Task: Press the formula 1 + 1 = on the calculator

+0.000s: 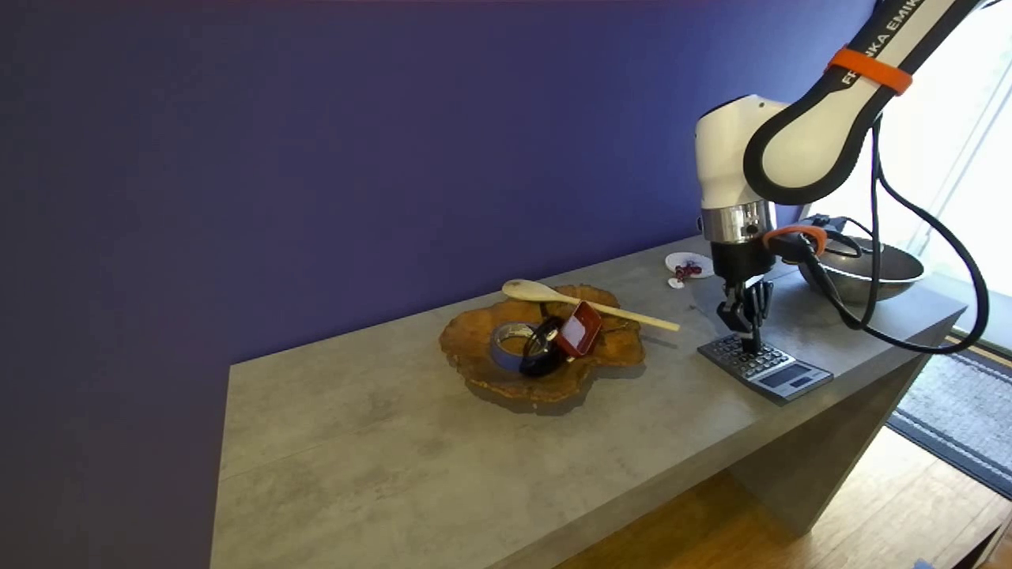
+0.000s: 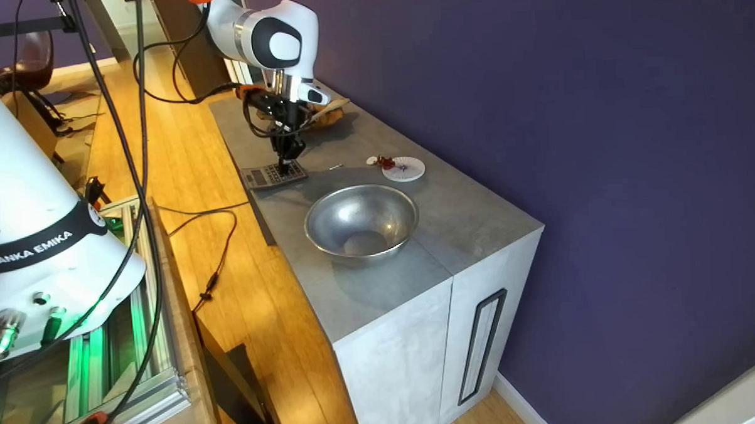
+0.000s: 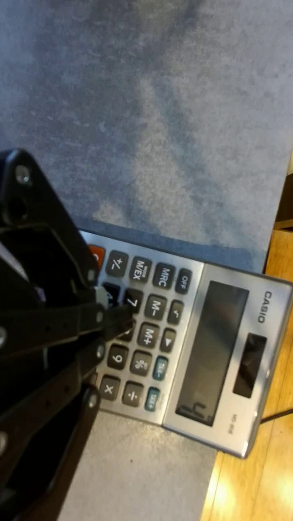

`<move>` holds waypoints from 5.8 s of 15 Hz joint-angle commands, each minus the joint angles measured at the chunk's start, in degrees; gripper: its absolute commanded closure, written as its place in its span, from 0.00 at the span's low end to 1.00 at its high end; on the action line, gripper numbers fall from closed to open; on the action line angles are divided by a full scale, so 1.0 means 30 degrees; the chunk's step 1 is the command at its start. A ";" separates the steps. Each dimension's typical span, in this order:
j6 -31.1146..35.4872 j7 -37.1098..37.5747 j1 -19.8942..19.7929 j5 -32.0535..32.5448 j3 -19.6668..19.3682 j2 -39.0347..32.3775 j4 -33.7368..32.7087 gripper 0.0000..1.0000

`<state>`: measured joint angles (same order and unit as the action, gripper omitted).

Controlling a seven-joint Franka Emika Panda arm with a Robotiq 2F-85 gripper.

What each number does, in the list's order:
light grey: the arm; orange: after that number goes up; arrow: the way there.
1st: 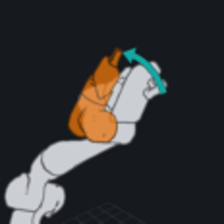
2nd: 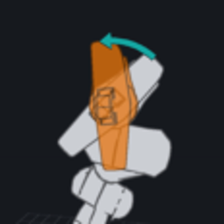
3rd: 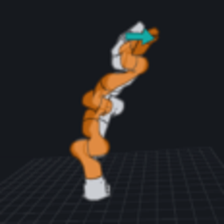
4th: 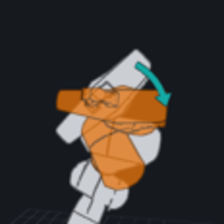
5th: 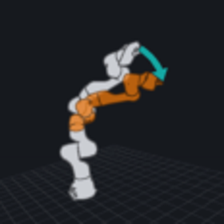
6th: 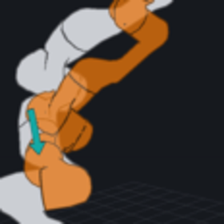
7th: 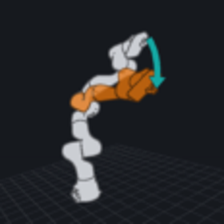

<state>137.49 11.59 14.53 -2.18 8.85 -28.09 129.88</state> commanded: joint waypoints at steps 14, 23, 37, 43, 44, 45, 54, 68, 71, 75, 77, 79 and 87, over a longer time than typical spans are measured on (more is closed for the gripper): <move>0.0903 -0.0270 -0.0179 -0.0258 0.0215 0.2412 0.1575 1.00; 0.1188 -0.0477 -0.0148 -0.0266 0.0379 0.2232 0.1376 1.00; 0.0784 -0.1324 0.0080 0.0173 0.0399 -0.0043 -0.0737 1.00; 0.0678 -0.1208 0.0109 0.0322 0.0209 -0.0277 -0.0859 1.00; 0.0688 -0.1202 0.0107 0.0326 0.0190 -0.0281 -0.0855 1.00; 0.0727 -0.1211 0.0095 0.0306 0.0188 -0.0284 -0.0836 1.00; 0.0796 -0.1161 0.0135 0.0349 0.0141 -0.0430 -0.0969 1.00; 0.0984 -0.1035 0.0210 0.0422 0.0022 -0.0634 -0.1072 1.00; 0.1012 -0.1046 0.0203 0.0395 0.0040 -0.0669 -0.1125 1.00; 0.0910 -0.0994 0.0243 0.0444 0.0006 -0.0752 -0.1209 1.00; 0.0860 -0.0975 0.0261 0.0453 0.0000 -0.0829 -0.1289 1.00; 0.0749 -0.0912 0.0333 0.0519 -0.0024 -0.0944 -0.1480 1.00; -0.1279 -0.0478 0.0851 0.1111 -0.0260 -0.2143 -0.3113 1.00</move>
<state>135.50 8.62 15.61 -0.56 8.85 -31.07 124.08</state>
